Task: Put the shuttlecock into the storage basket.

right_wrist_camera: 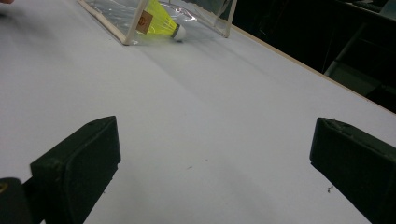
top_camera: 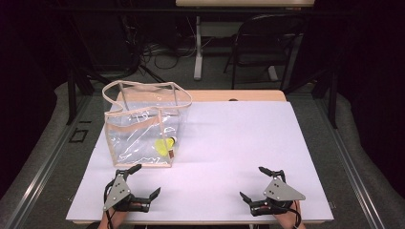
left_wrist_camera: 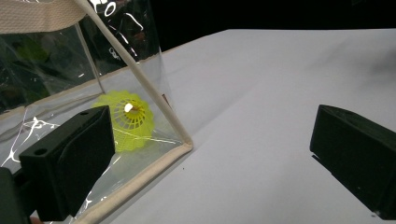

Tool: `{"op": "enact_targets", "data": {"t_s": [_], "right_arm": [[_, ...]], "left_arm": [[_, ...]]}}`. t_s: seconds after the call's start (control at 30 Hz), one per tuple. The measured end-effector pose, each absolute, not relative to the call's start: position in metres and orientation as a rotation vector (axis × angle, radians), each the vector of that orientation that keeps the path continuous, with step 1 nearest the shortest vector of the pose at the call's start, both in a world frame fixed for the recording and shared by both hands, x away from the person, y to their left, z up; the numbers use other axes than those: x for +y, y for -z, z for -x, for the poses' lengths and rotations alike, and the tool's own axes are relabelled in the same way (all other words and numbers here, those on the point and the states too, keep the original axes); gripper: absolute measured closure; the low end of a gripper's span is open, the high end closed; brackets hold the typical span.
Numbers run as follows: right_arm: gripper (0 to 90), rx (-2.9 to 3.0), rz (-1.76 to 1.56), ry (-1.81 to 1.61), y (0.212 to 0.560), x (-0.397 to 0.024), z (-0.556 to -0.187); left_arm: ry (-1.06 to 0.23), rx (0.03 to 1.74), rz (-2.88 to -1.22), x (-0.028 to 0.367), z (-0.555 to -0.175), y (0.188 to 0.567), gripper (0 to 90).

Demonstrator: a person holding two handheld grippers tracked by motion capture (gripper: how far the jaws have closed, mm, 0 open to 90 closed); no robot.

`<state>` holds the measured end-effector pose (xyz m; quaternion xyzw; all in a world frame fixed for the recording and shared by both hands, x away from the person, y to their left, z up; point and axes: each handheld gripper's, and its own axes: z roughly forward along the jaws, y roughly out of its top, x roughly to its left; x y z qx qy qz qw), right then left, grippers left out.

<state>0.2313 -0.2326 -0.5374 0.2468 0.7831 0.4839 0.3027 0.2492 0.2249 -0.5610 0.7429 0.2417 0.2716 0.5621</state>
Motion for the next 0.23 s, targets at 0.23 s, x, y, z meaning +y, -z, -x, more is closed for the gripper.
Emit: {"op": "enact_targets", "data": {"t_s": [0.23], "right_arm": [[1.0,2.085,-0.650,-1.284,0.5395,-0.2320,-0.2315]], "left_arm": [[-0.642,0.560,-1.759,0.2251,-0.2490,0.5608,0.0]]}}
